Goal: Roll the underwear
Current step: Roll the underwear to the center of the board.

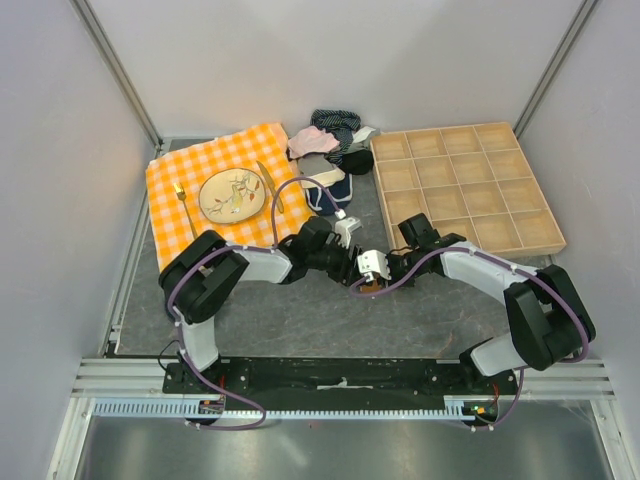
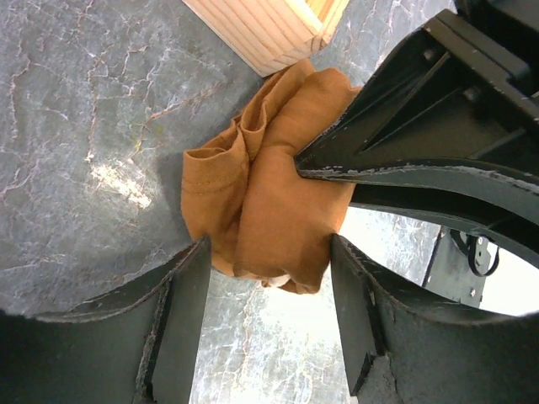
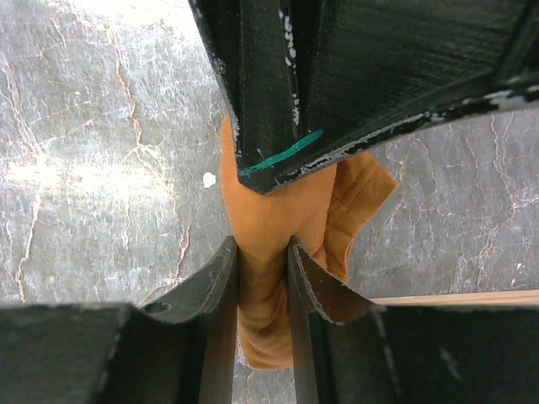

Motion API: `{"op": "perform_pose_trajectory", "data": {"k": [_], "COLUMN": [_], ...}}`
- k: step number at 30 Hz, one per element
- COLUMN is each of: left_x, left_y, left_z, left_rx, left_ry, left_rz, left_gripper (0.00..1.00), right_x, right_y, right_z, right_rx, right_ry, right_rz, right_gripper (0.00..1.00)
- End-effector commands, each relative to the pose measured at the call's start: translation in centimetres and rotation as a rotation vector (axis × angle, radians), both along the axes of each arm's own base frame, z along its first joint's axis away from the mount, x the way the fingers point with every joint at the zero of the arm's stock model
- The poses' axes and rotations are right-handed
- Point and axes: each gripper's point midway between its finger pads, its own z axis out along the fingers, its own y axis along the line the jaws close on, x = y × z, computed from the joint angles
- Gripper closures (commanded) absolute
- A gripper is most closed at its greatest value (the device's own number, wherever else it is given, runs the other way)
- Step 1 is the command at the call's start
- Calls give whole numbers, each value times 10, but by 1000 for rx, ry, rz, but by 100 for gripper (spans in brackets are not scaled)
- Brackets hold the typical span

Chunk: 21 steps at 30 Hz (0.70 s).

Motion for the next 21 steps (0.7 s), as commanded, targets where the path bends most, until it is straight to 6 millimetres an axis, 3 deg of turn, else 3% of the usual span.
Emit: {"op": "perform_pose_trajectory", "data": {"k": [1, 6, 9, 12, 16, 21], "left_x": [14, 5, 2, -1, -5, -21], "left_y": [-7, -11, -12, -11, -3, 14], "left_z": [-1, -14, -18, -18, -19, -23], "left_rx": [-14, -22, -32, -41, -34, -28], "left_ry": [-87, -43, -29, -20, 4, 47], "left_rz": [-38, -89, -99, -101, -69, -19], "left_gripper": [35, 37, 44, 61, 98, 98], "right_x": [-39, -39, -39, -39, -39, -41], "right_y": [-31, -31, -31, -30, -29, -20], "right_z": [-32, -33, -33, -33, -33, -23], "right_rx": [-139, -139, -139, -138, -136, -90], "right_ry": [190, 194, 196, 201, 208, 230], "right_rz": [-38, -38, -39, -47, -51, -50], "right_gripper": [73, 73, 73, 72, 69, 55]}}
